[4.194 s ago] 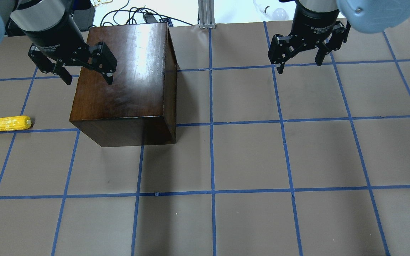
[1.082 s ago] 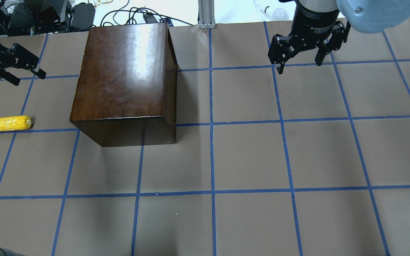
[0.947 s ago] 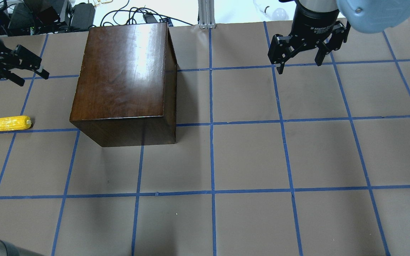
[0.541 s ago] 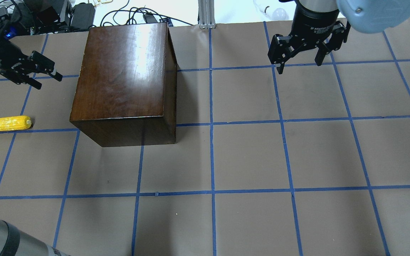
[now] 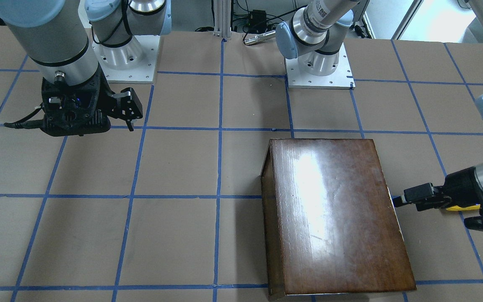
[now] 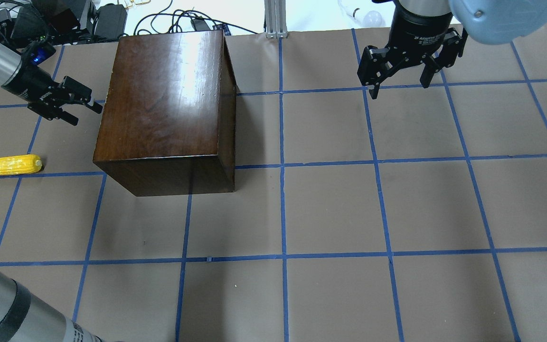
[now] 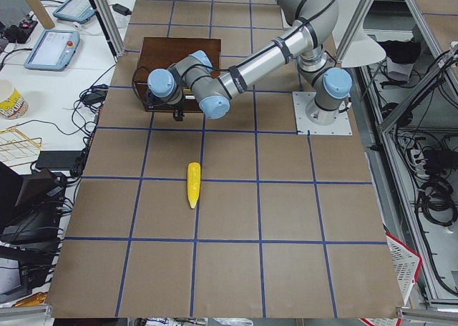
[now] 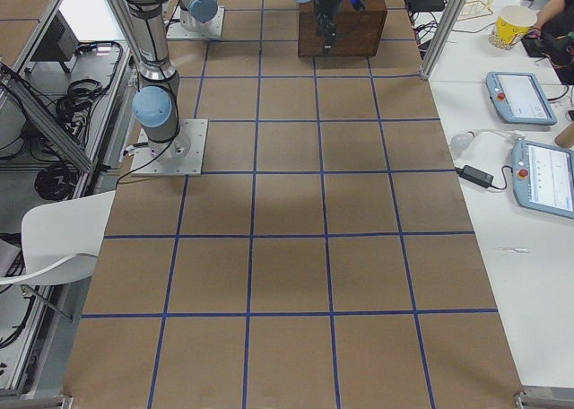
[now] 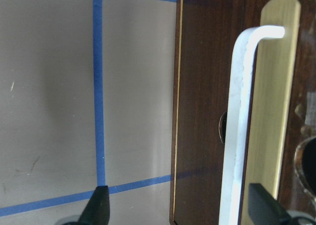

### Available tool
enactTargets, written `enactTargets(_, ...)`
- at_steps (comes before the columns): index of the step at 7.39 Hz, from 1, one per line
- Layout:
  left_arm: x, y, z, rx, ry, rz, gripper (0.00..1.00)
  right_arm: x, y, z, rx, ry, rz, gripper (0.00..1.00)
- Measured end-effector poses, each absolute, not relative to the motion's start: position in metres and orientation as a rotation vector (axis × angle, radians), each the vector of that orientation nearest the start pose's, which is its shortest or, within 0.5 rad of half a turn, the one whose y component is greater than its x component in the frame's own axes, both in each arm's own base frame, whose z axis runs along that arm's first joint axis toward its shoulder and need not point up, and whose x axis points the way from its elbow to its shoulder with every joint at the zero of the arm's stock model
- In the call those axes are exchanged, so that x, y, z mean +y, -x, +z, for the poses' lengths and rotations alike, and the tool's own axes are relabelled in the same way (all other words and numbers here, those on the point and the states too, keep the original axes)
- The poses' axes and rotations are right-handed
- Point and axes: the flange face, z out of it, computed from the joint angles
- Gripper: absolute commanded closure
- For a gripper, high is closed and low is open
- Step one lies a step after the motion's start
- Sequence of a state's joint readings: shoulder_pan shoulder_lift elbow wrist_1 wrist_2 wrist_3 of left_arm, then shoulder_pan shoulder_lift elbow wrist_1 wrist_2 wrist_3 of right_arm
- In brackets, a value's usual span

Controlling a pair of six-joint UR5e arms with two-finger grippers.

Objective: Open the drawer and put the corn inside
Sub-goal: 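Close the left gripper on the white drawer handle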

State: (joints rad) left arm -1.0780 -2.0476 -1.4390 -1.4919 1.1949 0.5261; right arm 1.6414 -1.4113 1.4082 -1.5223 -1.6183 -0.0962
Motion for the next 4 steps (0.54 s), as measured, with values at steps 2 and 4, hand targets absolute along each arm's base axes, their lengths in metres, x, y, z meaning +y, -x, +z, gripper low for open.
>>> enactTargets(2, -0.6427, -0.1472, 0.2884, 3.599, 0.016, 0.084, 0.00, -0.5444, -0.1674, 0.4794, 3.177, 0.266, 0.073, 0.00)
enactTargets(4, -0.6460, -0.1431, 0.2806, 3.611, 0.006, 0.090, 0.00, -0.5444, -0.1674, 0.4795, 3.177, 0.266, 0.072, 0.00)
